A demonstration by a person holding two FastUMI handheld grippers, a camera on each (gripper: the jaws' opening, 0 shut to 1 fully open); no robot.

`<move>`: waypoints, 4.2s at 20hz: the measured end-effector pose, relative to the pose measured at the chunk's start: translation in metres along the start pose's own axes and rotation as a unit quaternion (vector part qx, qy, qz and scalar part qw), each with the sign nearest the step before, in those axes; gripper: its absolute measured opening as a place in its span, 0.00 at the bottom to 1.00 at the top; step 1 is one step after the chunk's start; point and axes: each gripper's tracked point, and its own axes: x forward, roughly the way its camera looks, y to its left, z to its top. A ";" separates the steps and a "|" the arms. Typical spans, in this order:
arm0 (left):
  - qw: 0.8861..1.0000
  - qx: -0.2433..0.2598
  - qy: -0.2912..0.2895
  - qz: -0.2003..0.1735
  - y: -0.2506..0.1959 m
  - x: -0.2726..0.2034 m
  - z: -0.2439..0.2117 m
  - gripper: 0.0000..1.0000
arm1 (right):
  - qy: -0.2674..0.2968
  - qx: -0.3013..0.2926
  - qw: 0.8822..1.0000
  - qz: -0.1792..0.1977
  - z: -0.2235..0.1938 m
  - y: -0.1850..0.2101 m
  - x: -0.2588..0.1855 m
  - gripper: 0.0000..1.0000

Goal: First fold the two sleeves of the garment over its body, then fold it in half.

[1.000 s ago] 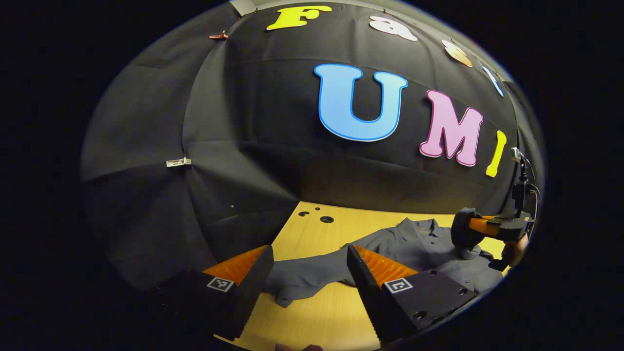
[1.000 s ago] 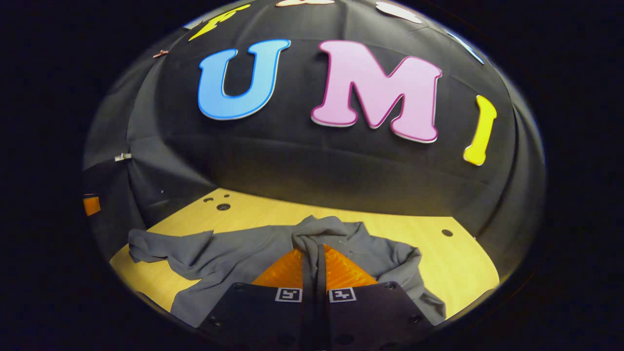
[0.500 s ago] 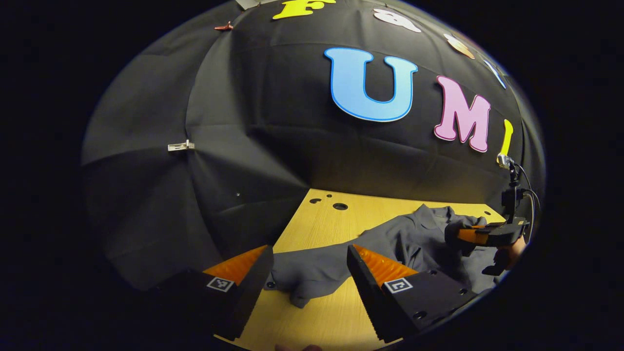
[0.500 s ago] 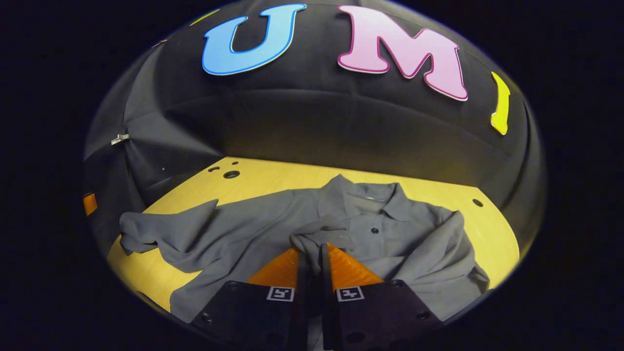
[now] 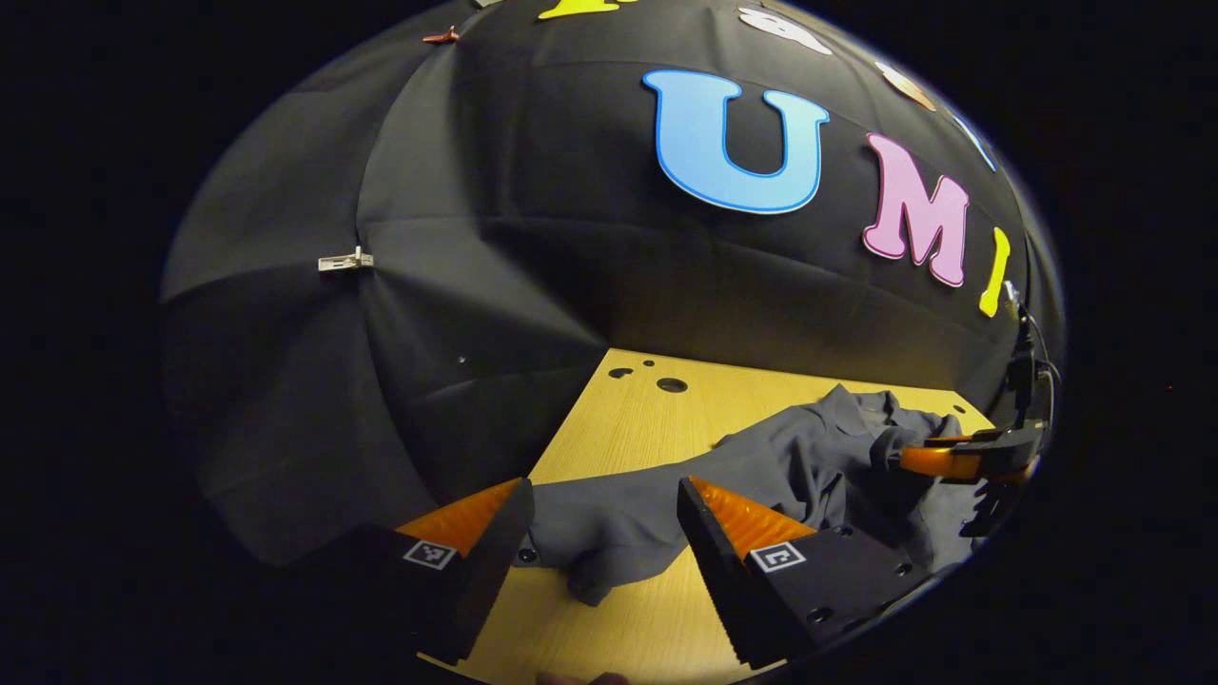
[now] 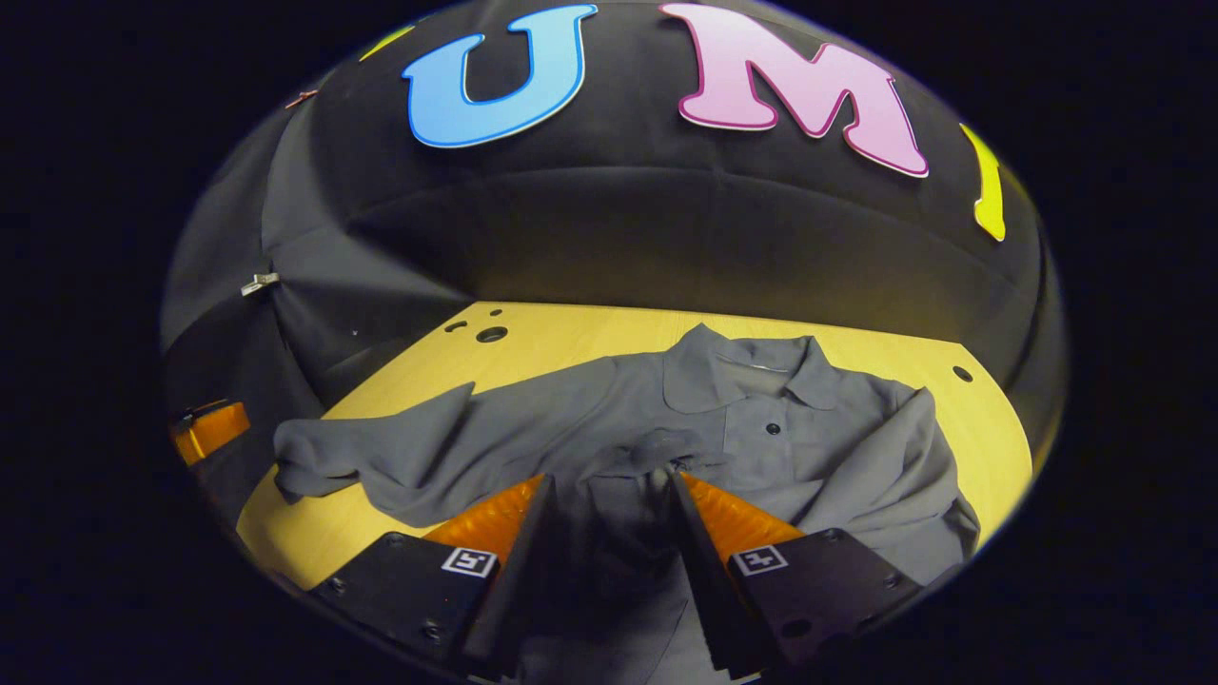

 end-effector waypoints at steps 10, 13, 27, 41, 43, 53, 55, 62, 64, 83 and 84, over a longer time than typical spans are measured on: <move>0.997 0.003 0.069 0.031 0.026 0.040 -0.049 0.96 | -0.017 -0.026 0.999 -0.033 0.021 -0.032 -0.071 0.78; 0.995 -0.001 0.095 0.036 0.027 0.050 -0.065 0.96 | -0.017 -0.036 0.998 -0.041 0.020 -0.040 -0.086 0.77; 0.987 0.041 0.152 0.029 0.017 0.074 -0.093 0.17 | -0.040 -0.053 0.996 -0.063 0.026 -0.076 -0.139 0.82; 0.998 0.040 0.036 0.035 -0.056 0.005 0.014 0.07 | -0.048 -0.022 0.997 -0.053 0.021 -0.124 -0.165 0.82; 0.999 0.041 0.018 0.024 -0.077 -0.003 0.031 0.07 | -0.051 -0.023 0.997 -0.053 0.023 -0.133 -0.165 0.83; 0.997 0.060 -0.034 -0.037 -0.196 -0.025 0.087 0.07 | -0.058 -0.004 0.997 -0.054 0.020 -0.172 -0.175 0.95; 0.995 0.062 -0.039 -0.063 -0.235 -0.027 0.090 0.07 | -0.057 0.002 0.997 -0.060 0.017 -0.186 -0.179 0.95; 0.987 0.075 -0.021 -0.143 -0.359 -0.021 0.067 0.07 | -0.050 0.022 0.994 -0.090 0.003 -0.246 -0.196 0.95; 0.984 0.082 -0.010 -0.156 -0.390 -0.014 0.052 0.07 | -0.046 0.025 0.994 -0.098 -0.003 -0.264 -0.201 0.95; 0.958 0.164 0.107 -0.211 -0.532 0.045 -0.099 0.35 | -0.010 0.049 0.994 -0.094 -0.042 -0.360 -0.190 0.95; 0.955 0.164 0.108 -0.220 -0.537 0.044 -0.102 0.43 | -0.008 0.048 0.995 -0.091 -0.043 -0.360 -0.187 0.95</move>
